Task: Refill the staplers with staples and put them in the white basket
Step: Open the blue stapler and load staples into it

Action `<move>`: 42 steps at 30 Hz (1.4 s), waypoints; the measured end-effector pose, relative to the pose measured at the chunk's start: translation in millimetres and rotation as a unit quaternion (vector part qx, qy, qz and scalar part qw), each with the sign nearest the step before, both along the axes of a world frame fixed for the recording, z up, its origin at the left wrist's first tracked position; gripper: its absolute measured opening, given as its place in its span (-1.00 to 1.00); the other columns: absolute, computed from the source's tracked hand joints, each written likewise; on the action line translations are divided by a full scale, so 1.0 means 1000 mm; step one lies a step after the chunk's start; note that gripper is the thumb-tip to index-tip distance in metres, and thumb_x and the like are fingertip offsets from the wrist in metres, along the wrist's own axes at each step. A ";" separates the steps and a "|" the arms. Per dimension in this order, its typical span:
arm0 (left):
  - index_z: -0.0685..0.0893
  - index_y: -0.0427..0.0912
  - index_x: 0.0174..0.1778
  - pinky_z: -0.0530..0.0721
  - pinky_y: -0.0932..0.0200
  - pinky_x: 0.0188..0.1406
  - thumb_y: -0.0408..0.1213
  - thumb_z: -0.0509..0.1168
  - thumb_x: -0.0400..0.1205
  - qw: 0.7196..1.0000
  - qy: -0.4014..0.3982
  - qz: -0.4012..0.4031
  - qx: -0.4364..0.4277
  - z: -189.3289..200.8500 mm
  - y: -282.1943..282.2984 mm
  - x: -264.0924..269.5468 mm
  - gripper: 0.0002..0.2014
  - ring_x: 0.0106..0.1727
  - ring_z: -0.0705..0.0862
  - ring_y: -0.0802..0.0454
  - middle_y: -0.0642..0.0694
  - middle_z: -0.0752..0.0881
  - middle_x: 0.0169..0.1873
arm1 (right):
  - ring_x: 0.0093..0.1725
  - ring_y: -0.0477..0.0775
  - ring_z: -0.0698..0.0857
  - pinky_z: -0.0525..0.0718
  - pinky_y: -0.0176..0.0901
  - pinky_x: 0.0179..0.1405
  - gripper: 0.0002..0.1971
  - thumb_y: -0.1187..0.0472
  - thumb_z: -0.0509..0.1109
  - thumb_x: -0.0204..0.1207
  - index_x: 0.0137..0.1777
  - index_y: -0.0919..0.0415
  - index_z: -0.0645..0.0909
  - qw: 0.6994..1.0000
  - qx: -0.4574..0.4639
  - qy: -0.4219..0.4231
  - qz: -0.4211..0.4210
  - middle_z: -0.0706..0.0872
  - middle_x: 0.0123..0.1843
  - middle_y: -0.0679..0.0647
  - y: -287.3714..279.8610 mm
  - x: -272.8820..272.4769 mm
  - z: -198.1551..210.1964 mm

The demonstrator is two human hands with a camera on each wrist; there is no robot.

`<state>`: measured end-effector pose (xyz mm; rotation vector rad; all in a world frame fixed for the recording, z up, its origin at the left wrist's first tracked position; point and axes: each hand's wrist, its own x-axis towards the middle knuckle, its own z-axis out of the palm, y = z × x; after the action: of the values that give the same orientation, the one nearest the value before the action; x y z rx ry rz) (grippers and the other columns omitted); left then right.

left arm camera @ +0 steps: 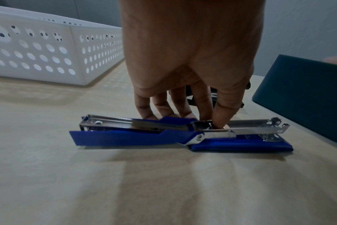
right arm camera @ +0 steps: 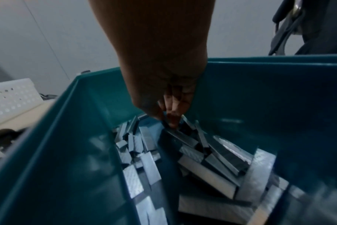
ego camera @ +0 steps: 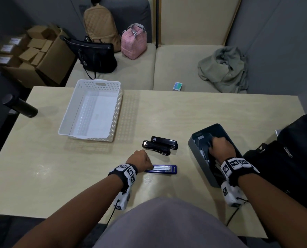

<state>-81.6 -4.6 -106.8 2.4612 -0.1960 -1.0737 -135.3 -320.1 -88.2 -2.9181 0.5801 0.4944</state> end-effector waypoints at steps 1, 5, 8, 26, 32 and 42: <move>0.89 -0.18 -0.31 0.75 0.14 -0.27 -0.24 0.49 0.30 1.000 0.001 -0.001 0.000 0.000 0.000 0.000 -0.87 -0.24 0.80 -0.05 -0.06 0.80 -0.42 | -0.21 0.37 0.76 0.69 0.03 -0.32 -0.85 0.30 0.34 0.49 -0.06 0.39 0.67 1.000 0.007 -0.010 -0.010 0.75 -0.16 0.37 0.000 -0.001 0.002; 0.87 -0.17 -0.35 0.76 0.13 -0.27 -0.21 0.47 0.26 1.000 0.003 0.004 0.001 -0.004 0.001 0.001 -0.85 -0.26 0.80 -0.05 -0.07 0.82 -0.42 | -0.11 0.36 0.77 0.77 0.10 -0.09 -0.82 0.35 0.38 0.41 -0.06 0.37 0.76 0.988 0.110 -0.057 -0.097 0.81 -0.14 0.37 -0.007 -0.007 0.005; 0.87 -0.19 -0.35 0.75 0.14 -0.30 -0.22 0.47 0.27 1.000 0.001 0.002 -0.002 -0.003 0.001 0.001 -0.85 -0.28 0.79 -0.04 -0.08 0.83 -0.40 | -0.08 0.23 0.79 0.75 -0.02 0.07 -0.88 0.32 0.47 0.41 -0.12 0.30 0.82 0.956 0.214 -0.058 -0.190 0.84 -0.16 0.25 -0.013 -0.015 0.010; 0.81 -0.29 -0.30 0.81 0.03 -0.29 -0.17 0.44 0.21 1.000 0.007 0.002 0.016 -0.004 -0.001 0.004 -0.73 -0.26 0.80 -0.10 -0.17 0.82 -0.36 | -0.17 0.22 0.86 0.84 -0.14 -0.28 -0.87 0.50 0.44 0.46 -0.01 0.42 0.70 0.710 0.673 -0.003 -0.206 0.83 -0.17 0.29 0.069 0.026 0.101; 0.78 -0.27 -0.23 0.75 0.09 -0.29 -0.16 0.48 0.25 1.000 0.003 0.012 0.025 -0.004 -0.001 0.003 -0.72 -0.20 0.77 -0.11 -0.19 0.80 -0.27 | -0.14 0.23 0.84 0.84 -0.15 -0.15 -0.74 0.48 0.56 0.38 0.07 0.48 0.70 0.772 0.625 0.073 -0.087 0.80 -0.18 0.30 0.101 0.024 0.068; 0.79 -0.26 -0.11 0.78 0.06 -0.18 -0.14 0.52 0.26 1.000 0.001 0.009 0.021 -0.008 0.000 0.004 -0.65 -0.10 0.77 -0.14 -0.21 0.81 -0.18 | -0.37 -0.18 0.71 0.59 -0.56 -0.38 -0.85 0.38 0.59 0.31 -0.14 0.19 0.81 0.930 0.344 0.052 0.117 0.83 -0.25 0.07 0.134 0.019 0.034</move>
<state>-77.2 -4.2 -115.0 2.4947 -0.1509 -1.0831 -116.3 -185.6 -54.0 -2.2955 0.0315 0.7107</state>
